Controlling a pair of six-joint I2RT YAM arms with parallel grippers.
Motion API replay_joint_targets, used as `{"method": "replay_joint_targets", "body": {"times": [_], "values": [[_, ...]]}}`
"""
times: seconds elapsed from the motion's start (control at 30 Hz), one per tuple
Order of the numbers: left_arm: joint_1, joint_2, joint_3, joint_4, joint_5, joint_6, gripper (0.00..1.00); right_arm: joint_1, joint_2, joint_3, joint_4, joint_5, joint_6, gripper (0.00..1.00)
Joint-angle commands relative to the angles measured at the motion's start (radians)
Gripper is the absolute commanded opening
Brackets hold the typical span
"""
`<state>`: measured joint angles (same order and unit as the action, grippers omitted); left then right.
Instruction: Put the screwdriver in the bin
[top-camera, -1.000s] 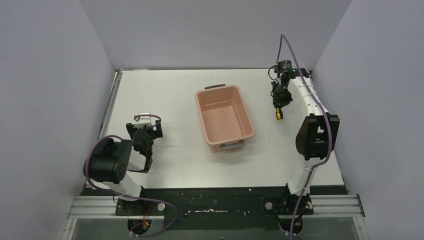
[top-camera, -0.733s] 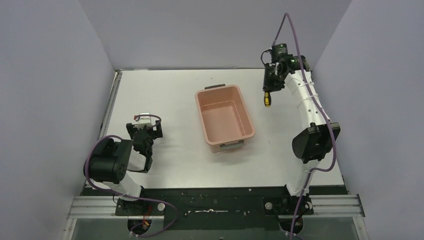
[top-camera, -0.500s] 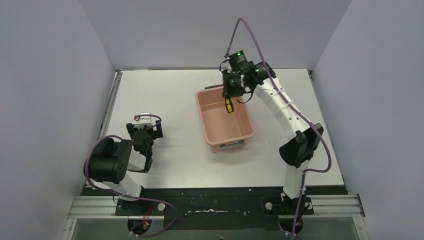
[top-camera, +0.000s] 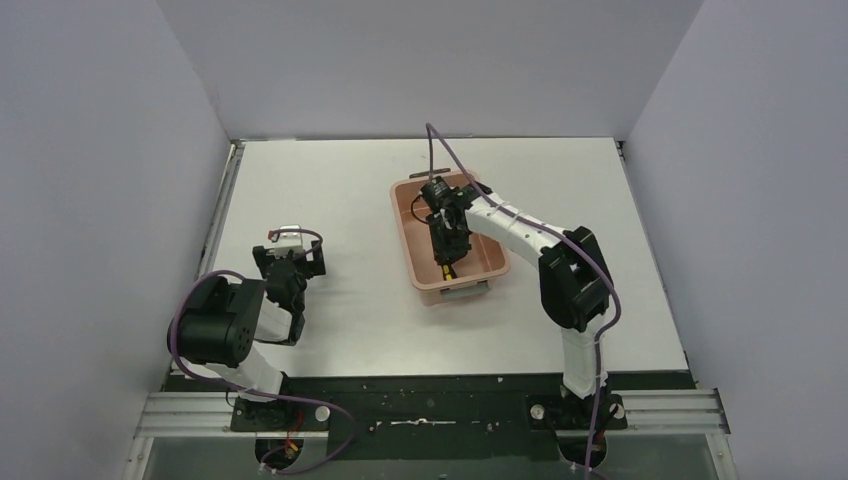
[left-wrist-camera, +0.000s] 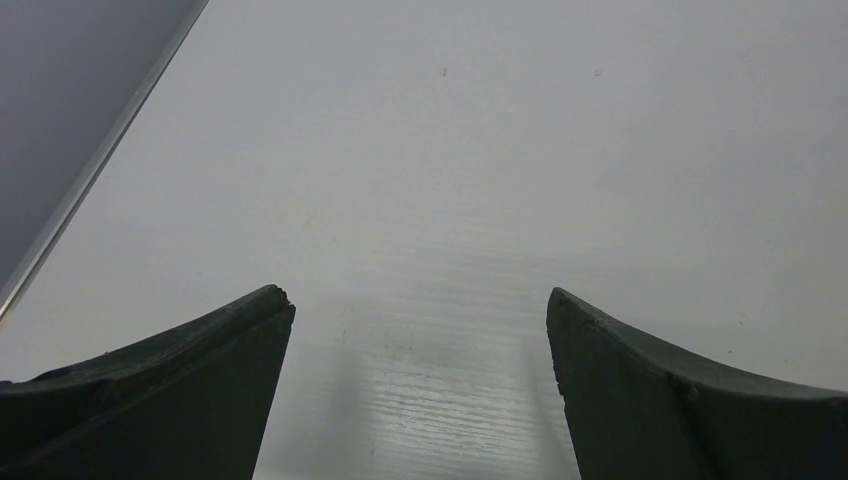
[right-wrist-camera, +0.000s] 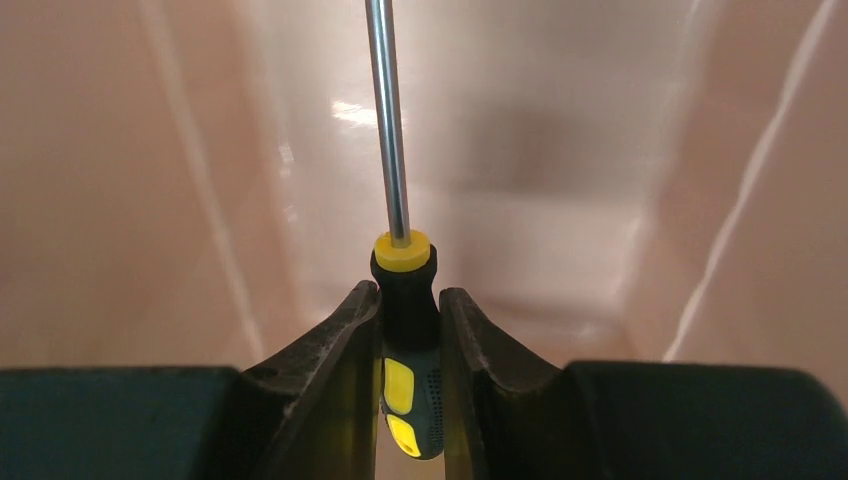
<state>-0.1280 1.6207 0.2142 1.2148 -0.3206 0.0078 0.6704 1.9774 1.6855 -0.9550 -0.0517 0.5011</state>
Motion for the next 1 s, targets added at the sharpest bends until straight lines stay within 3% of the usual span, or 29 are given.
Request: {"method": "replay_joint_targets", "body": {"times": [0.0, 0.2, 0.27, 0.33, 0.43, 0.6, 0.77, 0.97], "values": [[0.01, -0.005, 0.027, 0.029, 0.016, -0.003, 0.97, 0.005, 0.027, -0.072, 0.161, 0.104, 0.039, 0.0], [0.009, -0.005, 0.027, 0.027, 0.017, -0.002, 0.97, -0.008, 0.077, -0.125, 0.218, 0.153, 0.052, 0.01], [0.009, -0.005, 0.027, 0.028, 0.017, -0.003, 0.97, -0.006, 0.085, -0.125, 0.215, 0.157, 0.053, 0.14], [0.009, -0.005, 0.027, 0.028, 0.017, -0.003, 0.97, -0.005, 0.083, -0.124, 0.208, 0.164, 0.053, 0.34], [0.009, -0.005, 0.027, 0.029, 0.018, -0.003, 0.97, -0.001, 0.06, -0.107, 0.185, 0.181, 0.052, 0.52], [0.009, -0.005, 0.027, 0.027, 0.017, -0.002, 0.97, 0.018, -0.006, -0.008, 0.109, 0.212, 0.039, 0.69], [0.009, -0.006, 0.027, 0.025, 0.017, -0.002, 0.97, 0.051, -0.131, 0.072, 0.09, 0.268, 0.024, 0.96], [0.009, -0.006, 0.027, 0.026, 0.018, -0.003, 0.97, 0.051, -0.321, 0.075, 0.172, 0.273, -0.049, 1.0]]}}
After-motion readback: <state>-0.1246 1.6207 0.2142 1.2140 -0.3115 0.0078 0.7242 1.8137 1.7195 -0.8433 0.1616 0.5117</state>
